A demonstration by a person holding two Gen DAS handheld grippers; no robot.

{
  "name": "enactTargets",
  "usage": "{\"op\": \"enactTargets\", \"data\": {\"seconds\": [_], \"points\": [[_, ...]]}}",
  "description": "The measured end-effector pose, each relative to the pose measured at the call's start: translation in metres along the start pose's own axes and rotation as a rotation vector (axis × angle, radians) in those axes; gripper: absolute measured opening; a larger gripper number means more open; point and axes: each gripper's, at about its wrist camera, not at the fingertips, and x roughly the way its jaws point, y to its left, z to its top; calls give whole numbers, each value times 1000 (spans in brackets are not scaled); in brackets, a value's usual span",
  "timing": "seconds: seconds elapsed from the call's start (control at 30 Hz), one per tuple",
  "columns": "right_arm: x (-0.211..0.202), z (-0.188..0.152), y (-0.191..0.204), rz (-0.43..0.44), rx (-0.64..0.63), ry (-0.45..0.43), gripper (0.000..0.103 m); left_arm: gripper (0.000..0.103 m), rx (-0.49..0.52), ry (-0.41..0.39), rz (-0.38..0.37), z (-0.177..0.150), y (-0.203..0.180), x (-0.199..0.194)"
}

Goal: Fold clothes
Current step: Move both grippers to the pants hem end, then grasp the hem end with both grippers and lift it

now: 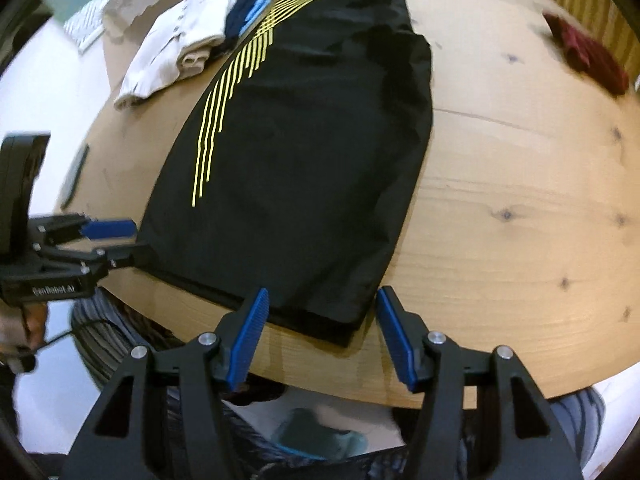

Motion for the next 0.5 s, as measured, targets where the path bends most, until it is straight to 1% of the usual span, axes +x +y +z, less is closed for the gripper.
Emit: {"op": "enactTargets", "data": {"seconds": [0.13, 0.2, 0.27, 0.3, 0.33, 0.37, 0.4, 0.43, 0.47, 0.5], "points": [[1, 0, 5, -6, -41, 4, 55, 55, 39, -10, 20, -2, -11, 1], [1, -1, 7, -10, -71, 3, 55, 55, 74, -8, 23, -3, -18, 2], [0, -2, 8, -10, -97, -3, 55, 54, 96, -10, 19, -5, -22, 2], [-1, -2, 7, -9, -103, -7, 53, 51, 104, -15, 17, -6, -24, 2], [-1, -3, 6, -13, -106, -14, 47, 44, 113, -21, 16, -6, -25, 1], [-2, -3, 4, -24, -111, -23, 41, 40, 117, -30, 5, -7, -26, 1], [-3, -4, 2, -32, -113, -29, 32, 29, 118, -37, -15, -7, -26, 0], [-3, -3, -1, -27, -108, -32, 26, 19, 121, -40, -42, -7, -26, 0], [-3, -3, -4, -10, -99, -33, 22, 17, 117, -41, -70, -7, -26, 0], [-4, -2, -9, 9, -83, -32, 15, 13, 108, -41, -96, -7, -24, 1]]}}
